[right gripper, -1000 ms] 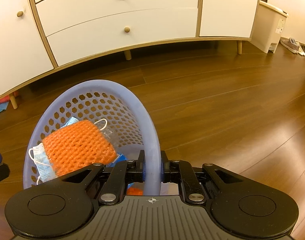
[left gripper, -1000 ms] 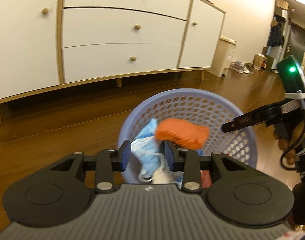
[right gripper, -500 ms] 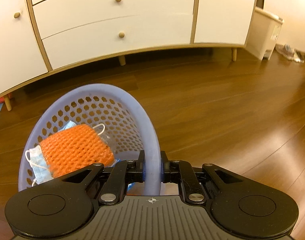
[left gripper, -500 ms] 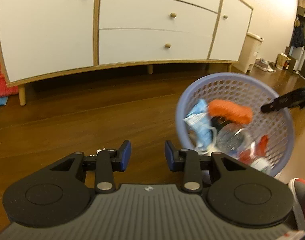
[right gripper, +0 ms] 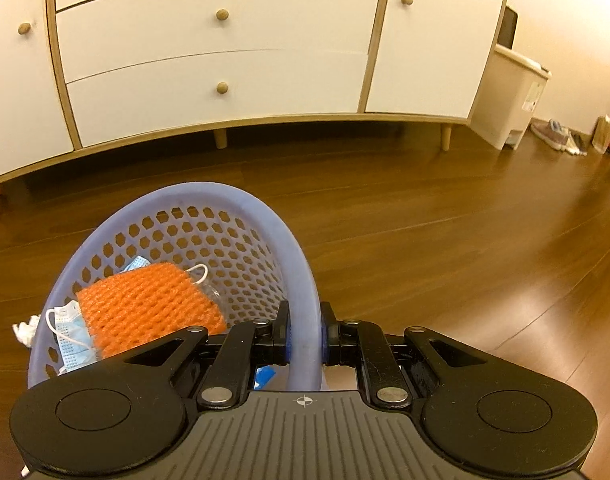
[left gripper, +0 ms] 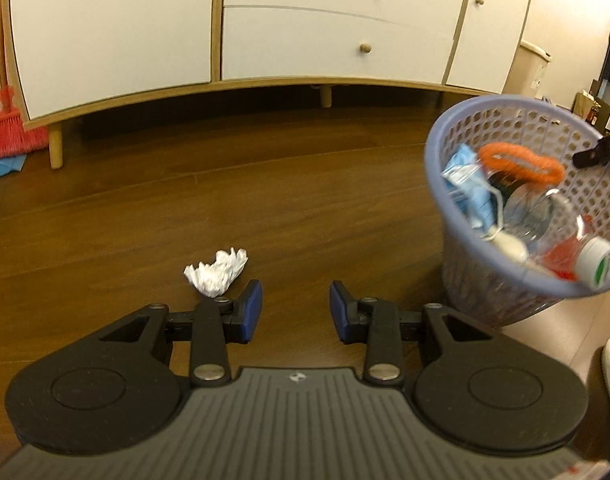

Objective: Collect trash
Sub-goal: 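Move the left gripper toward the crumpled white tissue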

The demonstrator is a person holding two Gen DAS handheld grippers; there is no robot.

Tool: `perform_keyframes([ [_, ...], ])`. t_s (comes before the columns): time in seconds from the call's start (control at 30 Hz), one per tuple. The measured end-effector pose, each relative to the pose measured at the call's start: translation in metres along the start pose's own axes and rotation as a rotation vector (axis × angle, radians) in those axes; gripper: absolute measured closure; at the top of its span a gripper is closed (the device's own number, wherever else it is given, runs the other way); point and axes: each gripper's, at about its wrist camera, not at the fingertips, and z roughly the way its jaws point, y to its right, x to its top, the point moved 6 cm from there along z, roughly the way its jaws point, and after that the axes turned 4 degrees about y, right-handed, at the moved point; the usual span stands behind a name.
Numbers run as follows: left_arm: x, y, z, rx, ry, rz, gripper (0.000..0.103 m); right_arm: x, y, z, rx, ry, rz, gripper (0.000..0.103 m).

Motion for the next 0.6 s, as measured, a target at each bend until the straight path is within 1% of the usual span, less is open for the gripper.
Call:
perform_keyframes([
  [0.13, -0.008, -0.009, 0.014, 0.018, -0.01, 0.008, 0.072, 0.002, -0.003, -0.003, -0.024, 0.011, 0.004, 0.094],
  [0.37, -0.024, -0.025, 0.043, 0.056, -0.041, 0.011, 0.072, 0.0, -0.012, -0.012, -0.028, 0.025, -0.007, 0.094],
  [0.6, -0.027, -0.033, 0.067, 0.081, -0.036, 0.05, 0.072, 0.003, -0.009, -0.012, -0.054, 0.039, -0.007, 0.094],
])
